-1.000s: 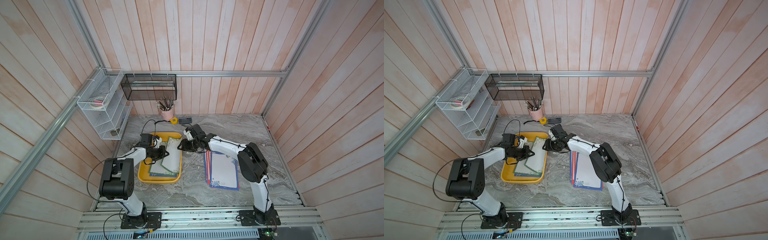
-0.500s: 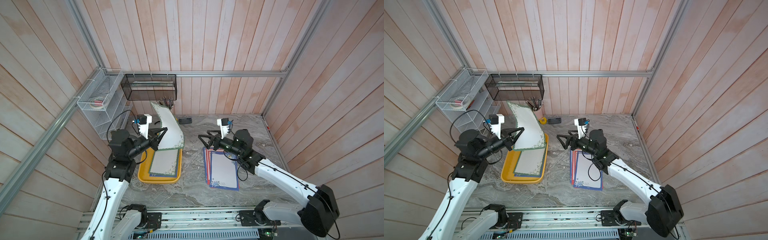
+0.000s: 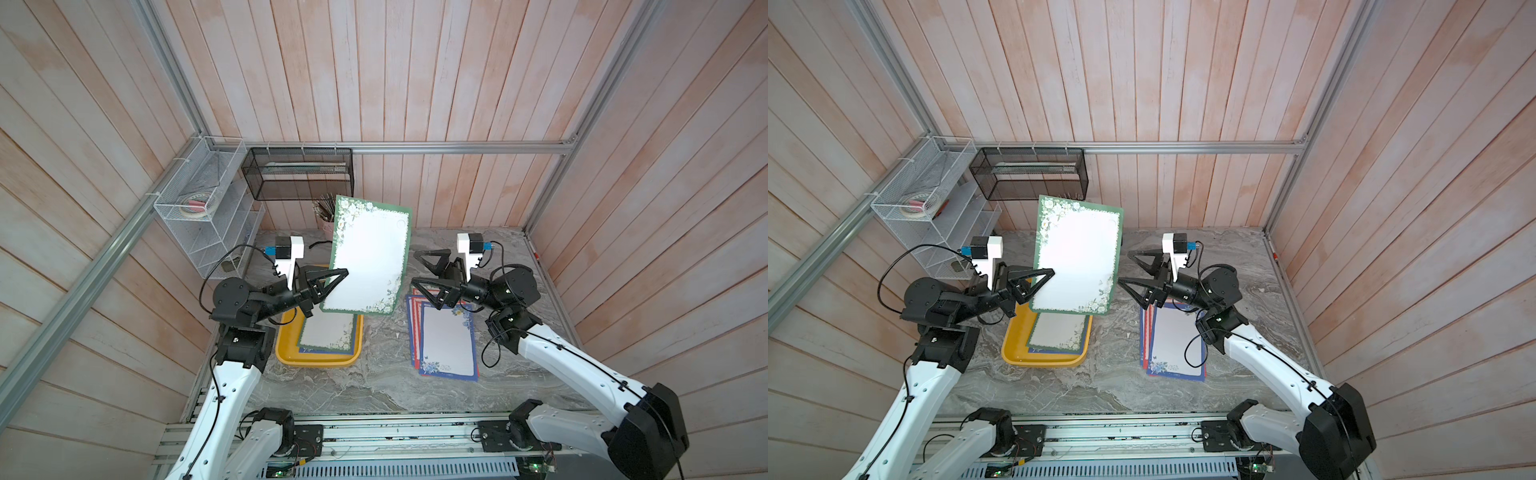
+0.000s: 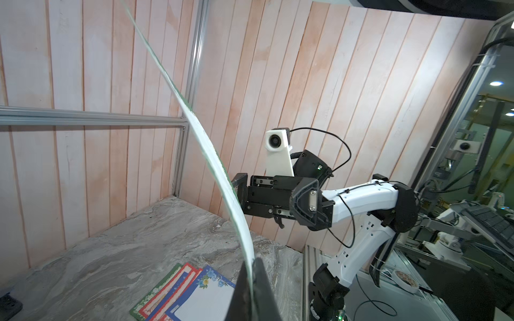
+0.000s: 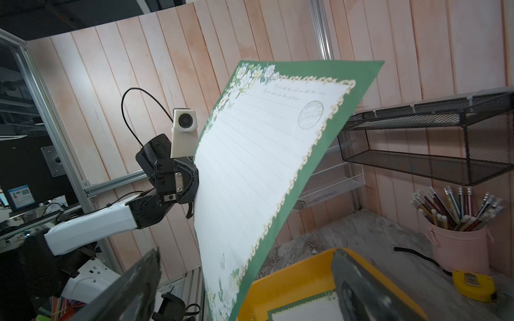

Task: Take out the stationery paper from the storage box
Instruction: Pick up the stationery paper from the storage box, then place the stationery paper at the center of the board.

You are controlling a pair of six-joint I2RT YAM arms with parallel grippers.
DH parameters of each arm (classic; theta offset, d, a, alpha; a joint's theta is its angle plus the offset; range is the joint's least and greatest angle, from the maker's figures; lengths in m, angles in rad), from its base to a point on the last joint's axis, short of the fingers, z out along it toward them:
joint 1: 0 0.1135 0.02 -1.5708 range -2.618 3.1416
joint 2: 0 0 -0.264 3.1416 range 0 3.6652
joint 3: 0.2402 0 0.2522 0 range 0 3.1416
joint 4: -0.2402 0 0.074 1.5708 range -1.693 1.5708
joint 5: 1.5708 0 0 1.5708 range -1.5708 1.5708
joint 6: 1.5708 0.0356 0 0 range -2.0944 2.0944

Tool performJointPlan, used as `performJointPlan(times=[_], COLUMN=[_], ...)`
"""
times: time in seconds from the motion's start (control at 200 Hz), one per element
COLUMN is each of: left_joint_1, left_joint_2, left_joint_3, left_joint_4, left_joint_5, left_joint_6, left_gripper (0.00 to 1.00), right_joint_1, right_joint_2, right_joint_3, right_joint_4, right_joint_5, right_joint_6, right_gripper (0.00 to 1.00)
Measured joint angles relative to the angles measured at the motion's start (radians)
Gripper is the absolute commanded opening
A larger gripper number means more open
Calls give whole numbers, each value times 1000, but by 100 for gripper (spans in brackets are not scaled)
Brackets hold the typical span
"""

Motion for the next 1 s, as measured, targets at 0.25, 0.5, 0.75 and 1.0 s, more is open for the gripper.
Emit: performJointPlan(times=[0.25,0.5,0.75,1.0], left_joint_1=[-8,-9,-20,-26], left_joint_2=[13,34,23,17], left_joint_3=[-50,-73,-99,-121], left_joint_4=[108,116,138,160], left_joint_5=[35,30,17,1], left_joint_6=[-72,-71,-72,-84], left_gripper=[0,0,0,41], right_joint_1=[40,62,65,68], right_joint_2=[162,216,145,96], right_joint_3=[79,102,60,48], right_joint_4=[110,242,172,77], right_joint_5=[-72,-124,-97,-67], right_joint_6=[124,260,222,166], right_gripper=[66,12,0,0])
